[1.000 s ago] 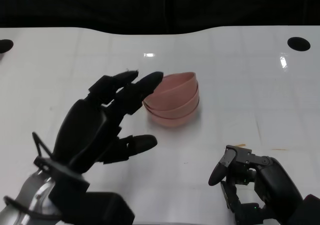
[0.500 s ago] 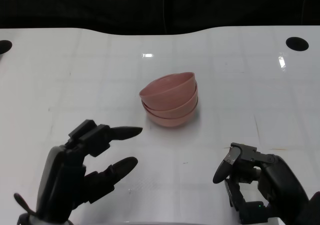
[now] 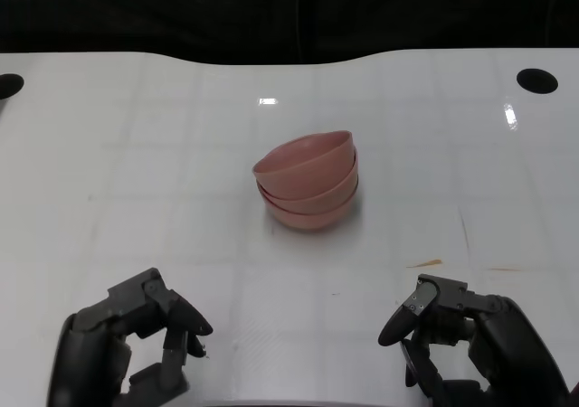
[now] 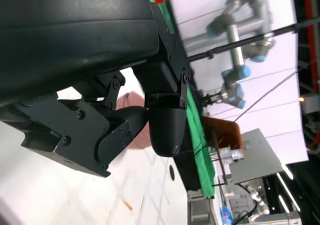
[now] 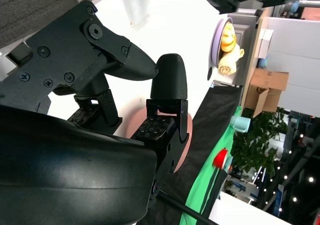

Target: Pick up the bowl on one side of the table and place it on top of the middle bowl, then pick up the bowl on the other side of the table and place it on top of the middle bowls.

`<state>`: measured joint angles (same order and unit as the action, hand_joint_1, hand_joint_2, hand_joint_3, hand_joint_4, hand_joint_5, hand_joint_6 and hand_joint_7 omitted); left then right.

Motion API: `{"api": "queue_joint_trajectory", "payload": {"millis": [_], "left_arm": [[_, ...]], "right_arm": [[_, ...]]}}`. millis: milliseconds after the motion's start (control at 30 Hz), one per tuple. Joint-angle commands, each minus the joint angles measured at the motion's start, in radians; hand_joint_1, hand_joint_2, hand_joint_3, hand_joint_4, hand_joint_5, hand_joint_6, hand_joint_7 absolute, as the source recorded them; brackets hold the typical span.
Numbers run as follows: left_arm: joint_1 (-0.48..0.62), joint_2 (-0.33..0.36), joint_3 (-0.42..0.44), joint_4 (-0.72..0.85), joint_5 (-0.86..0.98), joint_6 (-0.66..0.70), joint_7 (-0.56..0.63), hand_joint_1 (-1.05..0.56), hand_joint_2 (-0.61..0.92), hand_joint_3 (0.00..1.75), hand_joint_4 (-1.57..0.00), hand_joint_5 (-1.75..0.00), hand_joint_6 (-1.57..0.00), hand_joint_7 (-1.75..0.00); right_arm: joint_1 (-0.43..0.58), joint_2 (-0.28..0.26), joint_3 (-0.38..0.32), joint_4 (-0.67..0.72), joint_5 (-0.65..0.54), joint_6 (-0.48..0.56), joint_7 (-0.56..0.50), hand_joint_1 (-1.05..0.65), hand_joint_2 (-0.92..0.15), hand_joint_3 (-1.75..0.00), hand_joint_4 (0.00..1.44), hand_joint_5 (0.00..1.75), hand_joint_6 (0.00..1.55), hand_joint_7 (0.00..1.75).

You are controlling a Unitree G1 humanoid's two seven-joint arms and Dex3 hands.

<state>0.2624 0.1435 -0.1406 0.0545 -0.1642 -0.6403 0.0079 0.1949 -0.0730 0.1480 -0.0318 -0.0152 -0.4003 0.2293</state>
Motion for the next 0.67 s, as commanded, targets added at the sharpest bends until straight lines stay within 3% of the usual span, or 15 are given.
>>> {"api": "queue_joint_trajectory", "payload": {"millis": [33, 267, 667], "left_arm": [[0.017, -0.02, 0.022, -0.011, -0.078, 0.04, -0.066, -0.05, 0.45, 1.26, -0.88, -1.63, -0.88, -1.41], [0.015, -0.059, 0.054, -0.002, -0.133, 0.082, -0.168, -0.06, 0.46, 1.26, -0.85, -1.6, -0.82, -1.46], [-0.003, -0.095, 0.109, 0.019, -0.16, 0.129, -0.269, -0.08, 0.51, 1.12, -0.86, -1.55, -0.86, -1.34]], "right_arm": [[-0.014, -0.012, -0.016, 0.038, 0.04, -0.039, 0.022, -0.21, -0.51, -1.08, 0.82, 1.5, 0.81, 1.19], [-0.03, -0.015, -0.031, 0.085, 0.066, -0.075, 0.053, -0.22, -0.52, -1.02, 0.8, 1.5, 0.81, 1.19], [-0.043, -0.008, -0.031, 0.12, 0.045, -0.111, 0.05, -0.22, -0.51, -1.05, 0.81, 1.48, 0.81, 1.2]]}}
